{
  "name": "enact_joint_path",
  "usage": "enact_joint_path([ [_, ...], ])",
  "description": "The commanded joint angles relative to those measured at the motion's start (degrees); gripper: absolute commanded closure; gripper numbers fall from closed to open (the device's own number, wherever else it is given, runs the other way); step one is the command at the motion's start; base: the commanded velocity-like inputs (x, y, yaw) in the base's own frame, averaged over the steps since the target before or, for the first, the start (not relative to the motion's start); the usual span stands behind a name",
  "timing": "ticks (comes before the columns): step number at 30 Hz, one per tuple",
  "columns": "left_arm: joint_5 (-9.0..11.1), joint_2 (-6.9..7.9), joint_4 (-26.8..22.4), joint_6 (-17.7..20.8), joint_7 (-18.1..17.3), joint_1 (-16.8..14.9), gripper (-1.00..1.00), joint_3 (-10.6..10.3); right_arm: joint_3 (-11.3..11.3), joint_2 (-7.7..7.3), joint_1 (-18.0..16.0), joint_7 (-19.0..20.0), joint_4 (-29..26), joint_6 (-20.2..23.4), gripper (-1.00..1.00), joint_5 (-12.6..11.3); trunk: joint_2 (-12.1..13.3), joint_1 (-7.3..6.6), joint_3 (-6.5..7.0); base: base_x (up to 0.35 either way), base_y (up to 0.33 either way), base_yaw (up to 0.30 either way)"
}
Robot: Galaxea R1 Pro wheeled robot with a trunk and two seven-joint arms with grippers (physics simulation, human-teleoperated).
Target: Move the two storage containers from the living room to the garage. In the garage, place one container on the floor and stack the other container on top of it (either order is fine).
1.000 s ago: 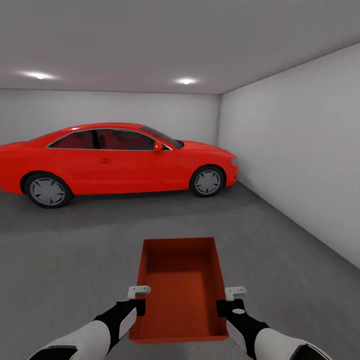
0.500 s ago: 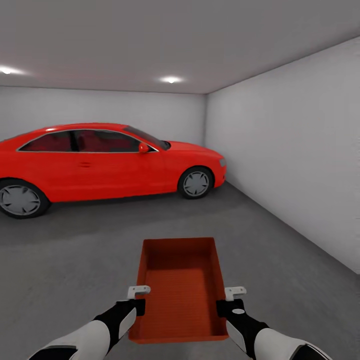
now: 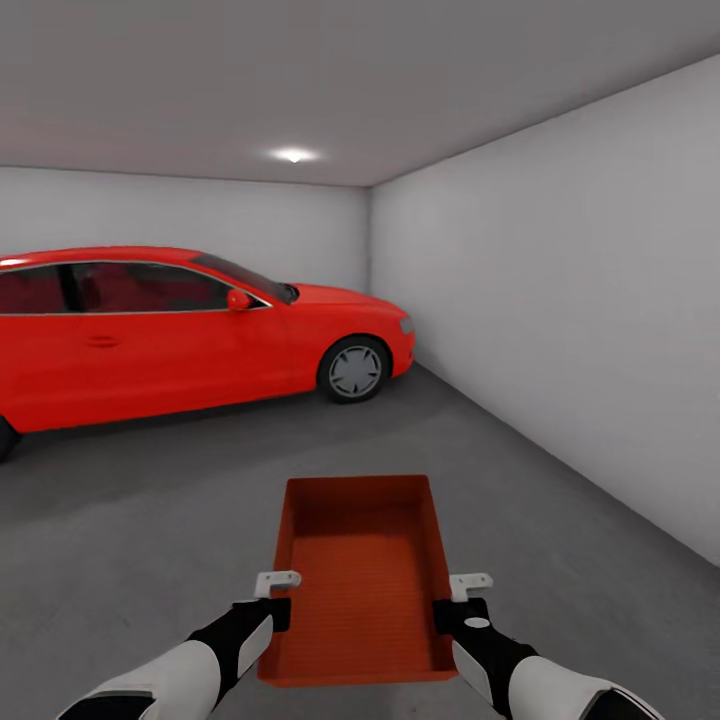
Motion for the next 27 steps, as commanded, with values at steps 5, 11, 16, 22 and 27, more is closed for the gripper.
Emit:
enact_joint_path([
  [5,-1.2,0.81,-0.3,0.4,1.3,0.0,1.0,-1.0,-1.3,0.0,-0.1,-0.5,1.8,-0.4,1.0,-1.1,-0.1,0.06,-0.1,0.322,0.0,-0.254],
  [11,-1.2,0.81,-0.3,0.4,1.3,0.0,1.0,-1.0,-1.3,-0.02,-0.1,-0.5,1.8,-0.4,1.0,-1.1,-0.1,0.06,-0.1,0.322,0.0,-0.255],
  [16,-1.2,0.81,-0.3,0.4,1.3,0.0,1.0,-1.0,-1.3,0.0,-0.1,-0.5,1.8,-0.4,1.0,-1.1,-0.1,0.06,-0.1,0.322,0.0,-0.255],
  [22,-1.2,0.81,-0.3,0.4,1.3,0.0,1.0,-1.0,-1.3,0.0,-0.1,-0.5,1.8,-0.4,1.0,-1.1,-0.1,0.06,-0.1,0.322,0.0,-0.255],
  [27,-1.2,0.81,-0.3,0.4,1.3,0.0,1.0,-1.0,-1.3,-0.04,-0.1,-0.5,1.8,-0.4,1.0,-1.1,-0.1,0.06,-0.1,0.322,0.0,-0.256],
])
